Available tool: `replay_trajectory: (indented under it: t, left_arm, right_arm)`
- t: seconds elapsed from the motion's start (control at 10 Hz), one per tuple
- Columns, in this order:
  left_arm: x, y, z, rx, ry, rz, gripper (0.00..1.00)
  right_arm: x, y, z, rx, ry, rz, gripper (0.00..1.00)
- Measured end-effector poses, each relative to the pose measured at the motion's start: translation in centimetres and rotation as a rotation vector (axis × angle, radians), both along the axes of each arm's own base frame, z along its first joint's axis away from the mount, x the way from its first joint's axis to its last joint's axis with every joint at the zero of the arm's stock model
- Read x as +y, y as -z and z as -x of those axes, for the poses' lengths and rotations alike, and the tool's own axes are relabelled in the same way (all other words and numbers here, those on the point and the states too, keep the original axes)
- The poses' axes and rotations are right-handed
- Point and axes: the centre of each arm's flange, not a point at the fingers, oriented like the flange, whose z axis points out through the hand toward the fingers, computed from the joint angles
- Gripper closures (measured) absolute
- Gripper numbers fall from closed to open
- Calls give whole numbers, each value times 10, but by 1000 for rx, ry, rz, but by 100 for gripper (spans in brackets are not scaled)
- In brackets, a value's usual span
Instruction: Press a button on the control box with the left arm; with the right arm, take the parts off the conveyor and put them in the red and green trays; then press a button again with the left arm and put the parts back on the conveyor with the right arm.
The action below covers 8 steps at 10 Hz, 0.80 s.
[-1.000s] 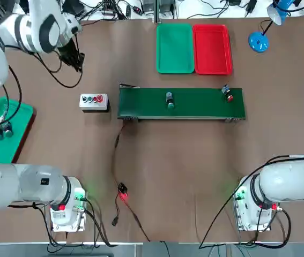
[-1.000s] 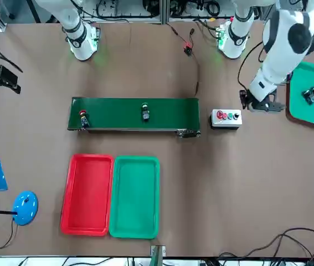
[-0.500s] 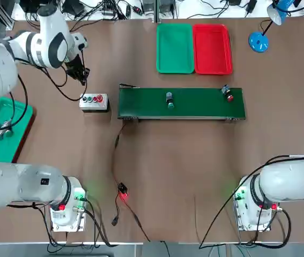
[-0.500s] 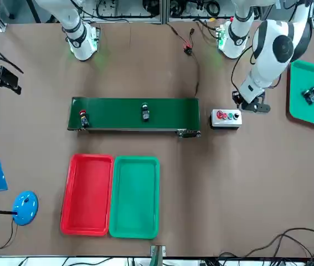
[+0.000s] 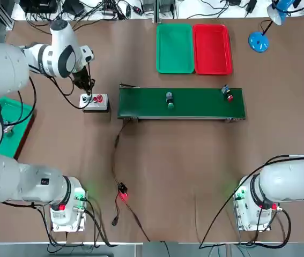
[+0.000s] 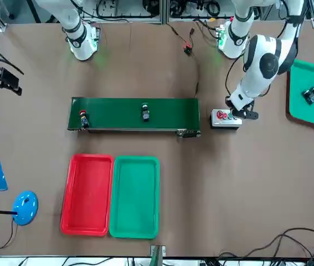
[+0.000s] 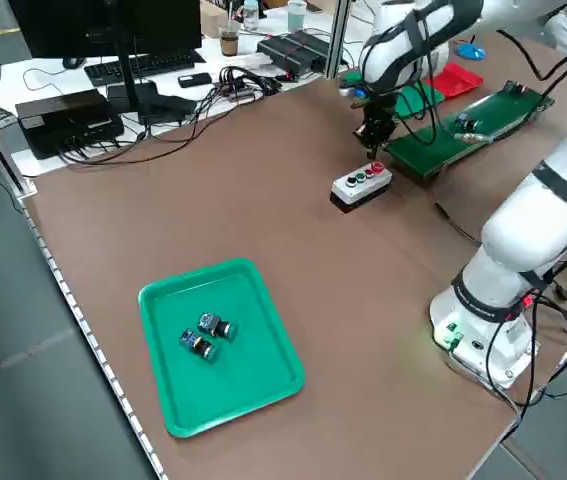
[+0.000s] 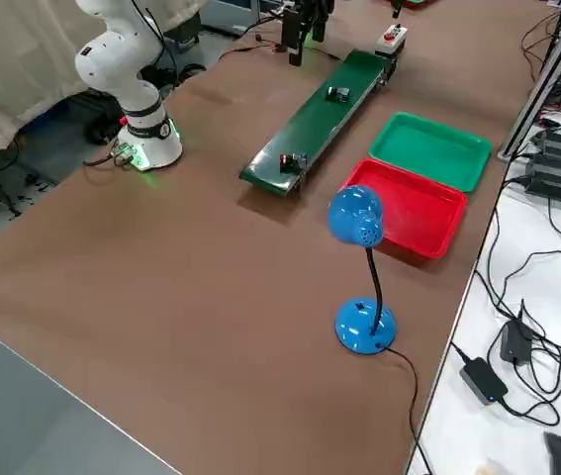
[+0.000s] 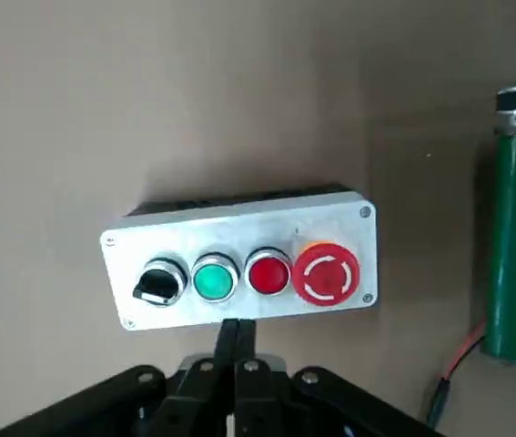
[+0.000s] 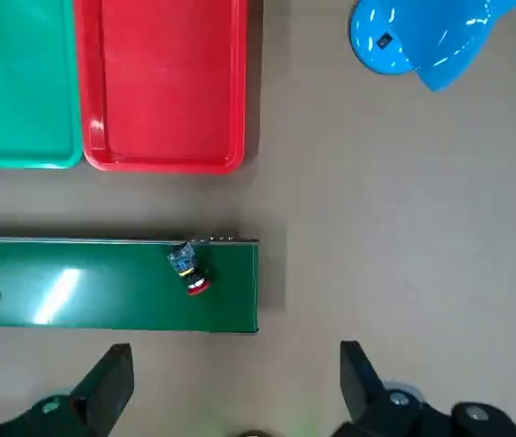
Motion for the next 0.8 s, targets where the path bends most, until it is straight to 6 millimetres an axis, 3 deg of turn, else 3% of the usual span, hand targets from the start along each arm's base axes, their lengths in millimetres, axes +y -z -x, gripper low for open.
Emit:
replay_trajectory:
  t: [0.5, 0.8]
  left_arm:
    - [-1, 27, 5, 47, 13, -1, 99]
    - [-4, 31, 5, 46, 19, 1, 99]
  right_arm:
    - [0, 0, 0, 0, 0, 0, 0]
    - [0, 0, 0, 0, -1, 0, 0]
